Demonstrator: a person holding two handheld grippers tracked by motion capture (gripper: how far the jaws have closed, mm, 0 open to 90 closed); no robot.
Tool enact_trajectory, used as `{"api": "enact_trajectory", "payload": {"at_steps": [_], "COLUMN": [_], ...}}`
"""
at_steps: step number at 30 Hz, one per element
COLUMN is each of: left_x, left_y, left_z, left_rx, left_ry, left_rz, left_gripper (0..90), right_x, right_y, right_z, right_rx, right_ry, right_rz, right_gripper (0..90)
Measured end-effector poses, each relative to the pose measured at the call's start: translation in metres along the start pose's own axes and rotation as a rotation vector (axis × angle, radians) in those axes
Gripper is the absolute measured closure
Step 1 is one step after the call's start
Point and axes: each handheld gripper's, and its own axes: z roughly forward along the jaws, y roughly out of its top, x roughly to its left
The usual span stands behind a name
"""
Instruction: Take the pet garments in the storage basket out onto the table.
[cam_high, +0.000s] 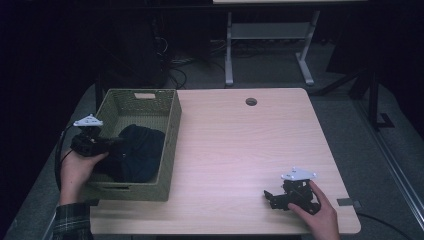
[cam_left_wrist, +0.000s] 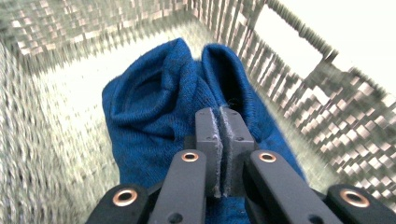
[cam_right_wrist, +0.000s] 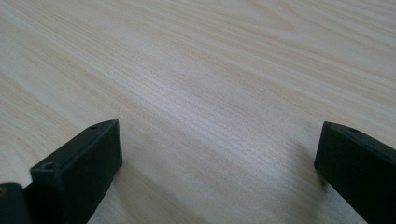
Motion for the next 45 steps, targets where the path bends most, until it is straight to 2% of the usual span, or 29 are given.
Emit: {"api": "enact_trajectory", "payload": {"at_steps": [1,7,18,31,45], "left_x": [0.0,-0.002,-0.007,-0.02,-0.043], "left_y": [0.001,0.011,0.032,0.064,0.1], "left_z": [-0.004,-0.02,-0.041,-0.052,-0.059], "left_rx": [-0.036,-0.157,-0.299,-0.377,-0.436], "left_ry": [-0.008,-0.033,-0.073,-0.137,-0.186], "left_rz": [-0.003,-0.023,-0.036,-0.015,0.043], "left_gripper": [87.1,87.4,87.5,87.5,87.5], "right_x": [0.0,0.0,-0.001,0.0,0.0], "right_y": [0.0,0.0,0.0,0.0,0.0], "right_z": [0.0,0.0,0.001,0.001,0.001], "right_rx": [-0.001,0.001,-0.001,-0.001,0.0], "right_ry": [0.0,0.001,0.001,0.0,0.0], "right_rz": [0.0,-0.003,-0.006,-0.004,-0.004], "right_gripper": [0.4,0.4,0.4,0.4,0.4]}}
